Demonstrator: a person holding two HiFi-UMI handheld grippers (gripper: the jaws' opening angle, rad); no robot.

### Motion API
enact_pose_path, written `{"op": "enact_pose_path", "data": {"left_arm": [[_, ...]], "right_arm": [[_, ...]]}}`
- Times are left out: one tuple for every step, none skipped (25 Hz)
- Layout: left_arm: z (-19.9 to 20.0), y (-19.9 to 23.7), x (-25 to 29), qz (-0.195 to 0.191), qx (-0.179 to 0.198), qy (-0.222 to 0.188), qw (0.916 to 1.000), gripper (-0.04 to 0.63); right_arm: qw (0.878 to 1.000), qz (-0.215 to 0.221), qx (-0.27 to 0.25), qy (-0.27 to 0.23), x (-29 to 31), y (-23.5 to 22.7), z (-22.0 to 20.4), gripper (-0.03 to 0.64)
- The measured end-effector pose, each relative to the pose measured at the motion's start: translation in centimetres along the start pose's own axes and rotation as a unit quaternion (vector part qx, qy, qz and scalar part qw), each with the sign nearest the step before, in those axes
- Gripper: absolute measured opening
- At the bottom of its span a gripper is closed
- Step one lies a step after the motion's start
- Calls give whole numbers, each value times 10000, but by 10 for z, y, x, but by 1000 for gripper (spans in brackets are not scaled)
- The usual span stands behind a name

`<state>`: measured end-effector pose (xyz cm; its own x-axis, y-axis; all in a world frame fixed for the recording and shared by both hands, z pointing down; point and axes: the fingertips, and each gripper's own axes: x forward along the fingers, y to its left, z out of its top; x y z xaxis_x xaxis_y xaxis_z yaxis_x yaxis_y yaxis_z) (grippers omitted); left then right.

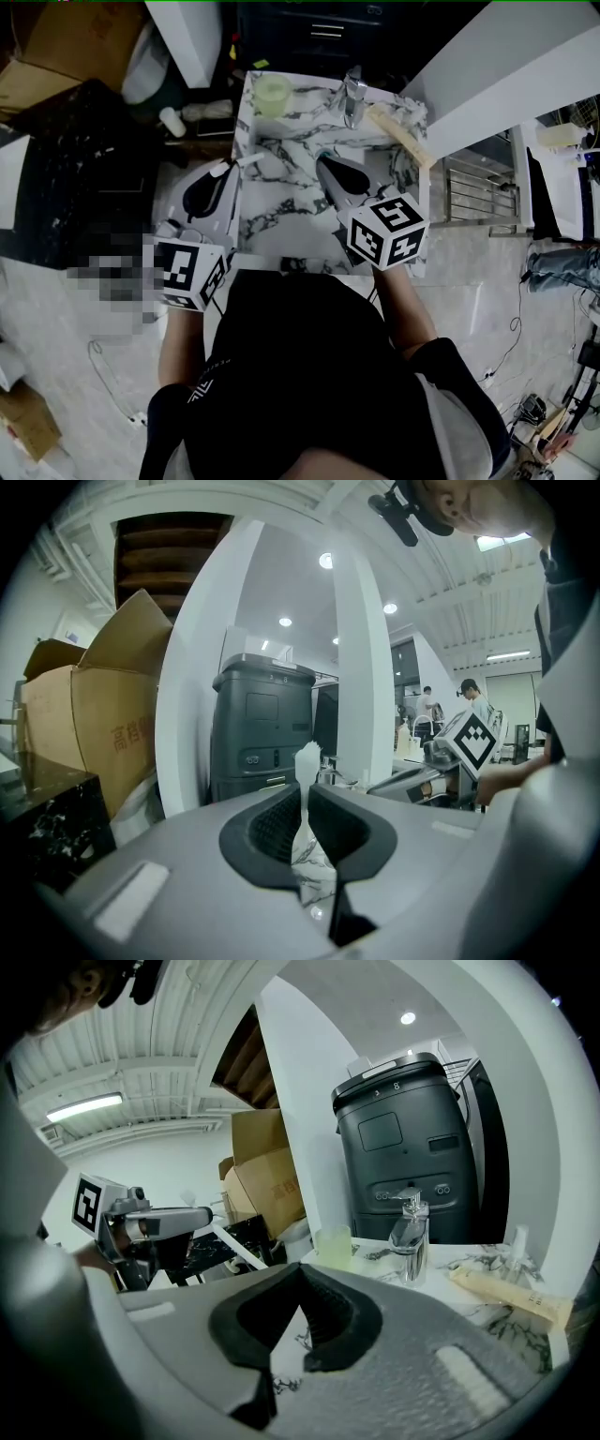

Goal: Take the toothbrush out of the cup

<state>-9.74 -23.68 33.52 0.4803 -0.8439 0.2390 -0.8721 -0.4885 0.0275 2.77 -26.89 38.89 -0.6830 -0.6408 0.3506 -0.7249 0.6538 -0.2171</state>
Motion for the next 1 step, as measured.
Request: {"op": "enact_pose_path", "data": {"left_arm": [[-1,-1,0,0,-1,97,10000,44]], "right_arm": [[10000,29,-6,14,0,1,-1,2]]}}
